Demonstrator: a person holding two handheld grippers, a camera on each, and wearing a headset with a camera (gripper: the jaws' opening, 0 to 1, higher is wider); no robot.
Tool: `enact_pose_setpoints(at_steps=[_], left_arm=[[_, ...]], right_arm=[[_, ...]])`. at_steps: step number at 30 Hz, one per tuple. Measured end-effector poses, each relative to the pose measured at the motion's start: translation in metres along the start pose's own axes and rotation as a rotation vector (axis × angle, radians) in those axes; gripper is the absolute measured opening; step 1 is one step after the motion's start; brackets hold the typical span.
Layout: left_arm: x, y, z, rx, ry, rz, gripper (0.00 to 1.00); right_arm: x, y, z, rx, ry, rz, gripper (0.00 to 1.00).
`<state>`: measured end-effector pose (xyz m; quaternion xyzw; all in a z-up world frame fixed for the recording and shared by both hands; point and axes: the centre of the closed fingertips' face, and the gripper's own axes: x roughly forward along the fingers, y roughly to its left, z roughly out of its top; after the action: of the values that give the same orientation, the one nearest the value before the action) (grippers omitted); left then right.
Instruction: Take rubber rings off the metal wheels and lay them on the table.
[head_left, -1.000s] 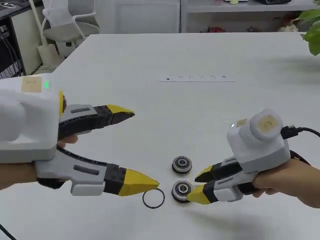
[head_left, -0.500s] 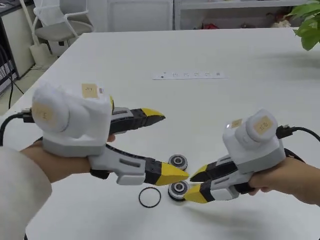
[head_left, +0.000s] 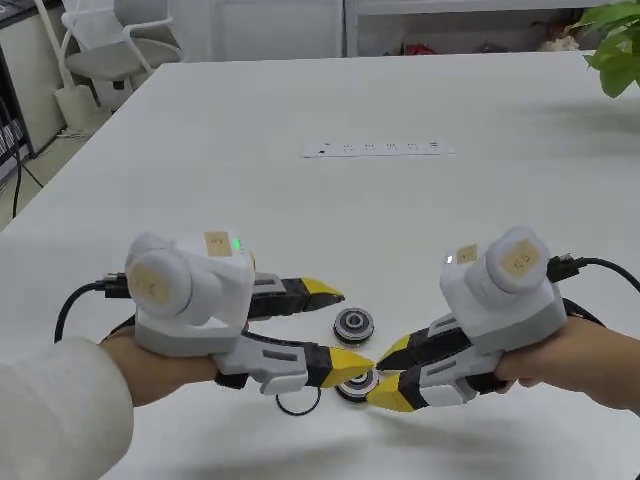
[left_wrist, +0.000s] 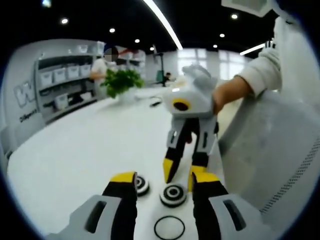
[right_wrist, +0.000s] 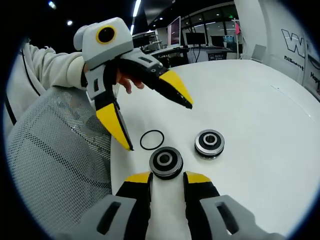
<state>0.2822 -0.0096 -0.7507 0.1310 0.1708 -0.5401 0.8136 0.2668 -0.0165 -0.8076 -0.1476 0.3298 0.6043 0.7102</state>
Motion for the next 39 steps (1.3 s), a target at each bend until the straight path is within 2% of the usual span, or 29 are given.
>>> enact_pose_setpoints(at_steps=[3, 7, 12, 17, 21, 24, 27, 39], left_arm=[[0.005, -0.005, -0.013, 0.011, 0.037, -0.019, 0.39], [0.009, -0.009, -0.022, 0.008, 0.060, -0.038, 0.31], [0.014, -0.006, -0.033, 0.009, 0.093, -0.028, 0.27], [0.015, -0.007, -0.032, -0.008, 0.083, -0.028, 0.19], [0.017, -0.012, -0.036, -0.012, 0.097, -0.044, 0.18], [0.017, -0.014, -0.035, -0.004, 0.090, -0.050, 0.15], [0.018, -0.014, -0.036, 0.007, 0.090, -0.042, 0.15], [0.018, -0.015, -0.036, -0.008, 0.082, -0.037, 0.14]], right_arm=[[0.000, 0.000, 0.000, -0.009, 0.001, 0.000, 0.20], [0.001, 0.001, 0.000, -0.022, 0.000, 0.002, 0.19], [0.002, 0.002, -0.002, -0.036, 0.007, 0.005, 0.18], [0.002, 0.001, -0.001, -0.040, 0.006, 0.001, 0.17], [0.002, 0.001, -0.002, -0.044, 0.006, 0.002, 0.17], [0.002, 0.001, -0.002, -0.046, 0.005, 0.002, 0.17], [0.002, 0.001, -0.002, -0.047, 0.007, 0.004, 0.16], [-0.001, 0.000, -0.003, -0.010, 0.009, 0.009, 0.11]])
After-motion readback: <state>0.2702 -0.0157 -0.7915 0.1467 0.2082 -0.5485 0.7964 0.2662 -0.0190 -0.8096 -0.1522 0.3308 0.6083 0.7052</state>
